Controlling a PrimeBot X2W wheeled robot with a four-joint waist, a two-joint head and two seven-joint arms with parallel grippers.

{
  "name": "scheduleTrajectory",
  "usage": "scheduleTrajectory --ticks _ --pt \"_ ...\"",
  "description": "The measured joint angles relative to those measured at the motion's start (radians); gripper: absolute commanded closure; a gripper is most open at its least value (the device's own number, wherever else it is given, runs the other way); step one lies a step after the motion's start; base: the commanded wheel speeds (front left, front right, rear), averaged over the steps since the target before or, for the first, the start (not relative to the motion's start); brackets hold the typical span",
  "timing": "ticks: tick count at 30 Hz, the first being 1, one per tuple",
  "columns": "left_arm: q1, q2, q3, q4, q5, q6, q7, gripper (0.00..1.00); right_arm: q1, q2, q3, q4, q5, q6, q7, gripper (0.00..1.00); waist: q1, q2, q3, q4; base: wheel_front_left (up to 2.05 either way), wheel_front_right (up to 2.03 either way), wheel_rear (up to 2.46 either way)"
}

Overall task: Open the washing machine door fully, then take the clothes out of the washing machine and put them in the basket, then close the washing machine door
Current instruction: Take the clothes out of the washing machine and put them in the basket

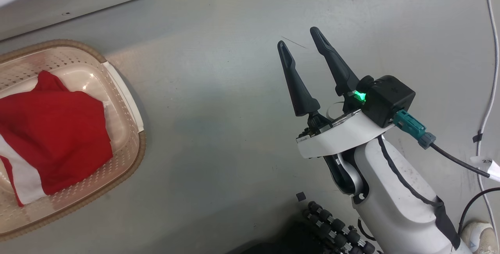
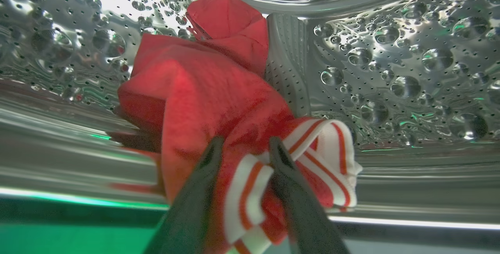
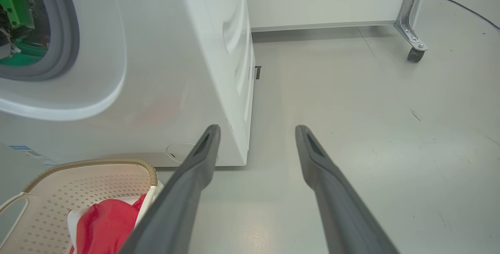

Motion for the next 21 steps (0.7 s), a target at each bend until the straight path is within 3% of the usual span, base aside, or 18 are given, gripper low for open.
scheduleTrajectory --ticks 1,2,11,21 --pt "-0.003 0.0 0.0 0.002 -0.001 -0.001 0.008 0.97 0.0 0.0 0.001 0.0 0.0 0.0 0.0 0.0 0.0 0.0 0.001 0.0 0.0 0.0 0.0" --pt "-0.006 0.0 0.0 0.005 -0.001 -0.001 0.012 1.0 0.0 0.0 0.002 0.0 0.001 0.0 0.0 0.0 0.0 0.0 0.002 0.0 0.0 0.0 0.0" --pt "-0.021 0.0 -0.004 0.014 -0.002 -0.015 0.028 1.0 -0.019 0.0 0.002 0.002 0.008 -0.007 0.0 0.0 0.0 0.0 0.004 0.001 0.0 0.0 0.0" --pt "-0.012 -0.046 -0.01 0.02 -0.021 -0.053 -0.067 1.0 -0.019 0.0 -0.01 0.029 -0.013 -0.015 0.0 0.0 -0.0001 0.0 -0.025 0.025 0.0 0.0 0.0"
